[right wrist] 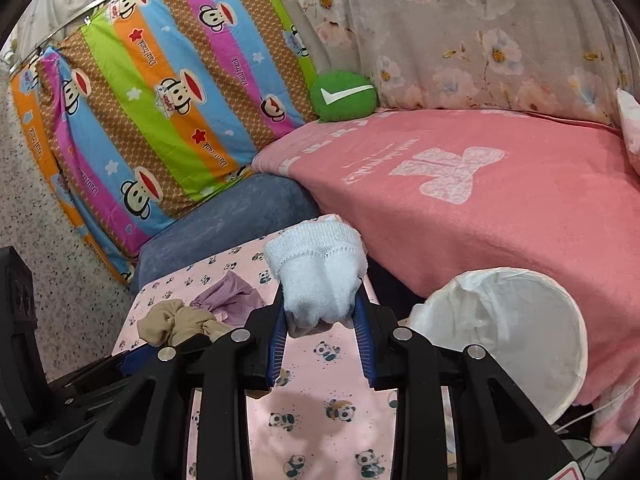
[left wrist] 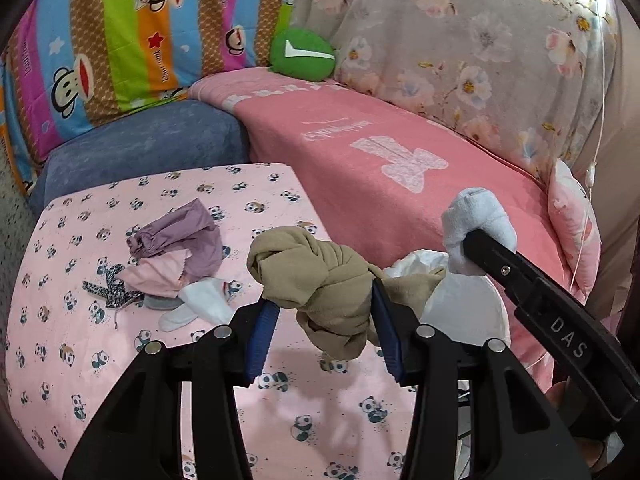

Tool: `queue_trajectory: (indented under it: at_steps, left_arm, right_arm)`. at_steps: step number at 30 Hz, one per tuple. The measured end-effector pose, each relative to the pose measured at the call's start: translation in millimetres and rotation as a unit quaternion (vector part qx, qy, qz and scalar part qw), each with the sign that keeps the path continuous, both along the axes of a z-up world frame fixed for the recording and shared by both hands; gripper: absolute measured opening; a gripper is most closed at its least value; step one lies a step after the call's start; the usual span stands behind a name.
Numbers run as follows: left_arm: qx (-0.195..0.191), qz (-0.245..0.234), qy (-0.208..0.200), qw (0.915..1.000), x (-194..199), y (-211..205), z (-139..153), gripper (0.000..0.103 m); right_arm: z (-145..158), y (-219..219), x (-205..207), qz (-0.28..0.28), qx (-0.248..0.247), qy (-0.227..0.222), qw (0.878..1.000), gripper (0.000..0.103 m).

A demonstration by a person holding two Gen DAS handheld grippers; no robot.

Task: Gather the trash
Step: 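Carry the sock and khaki cloth over the white bin and open both tools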

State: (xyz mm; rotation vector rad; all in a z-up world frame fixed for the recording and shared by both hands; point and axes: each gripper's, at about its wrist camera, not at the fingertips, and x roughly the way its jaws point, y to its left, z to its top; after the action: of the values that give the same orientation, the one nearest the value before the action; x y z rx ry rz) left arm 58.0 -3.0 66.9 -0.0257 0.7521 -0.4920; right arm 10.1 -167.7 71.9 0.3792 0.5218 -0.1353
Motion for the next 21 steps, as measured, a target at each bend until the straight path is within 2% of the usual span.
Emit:
queue_trajectory:
  at_steps: [8, 21]
  left_arm:
    - [0.014, -0.046, -0.017, 0.9987, -17.3, -48.6, 8.5, 0.044]
    - [0.031, -0.1, -0.019, 0.9943, -33.9, -110.3, 6.0, 0.044]
  right_arm:
    - [4.8, -51.0, -38.4, -0.044, 0.008, -0.011, 0.999, 0.03]
    - [-19.8, -116.9, -75.5, -0.099, 0.03, 0.004, 0.995, 0.031]
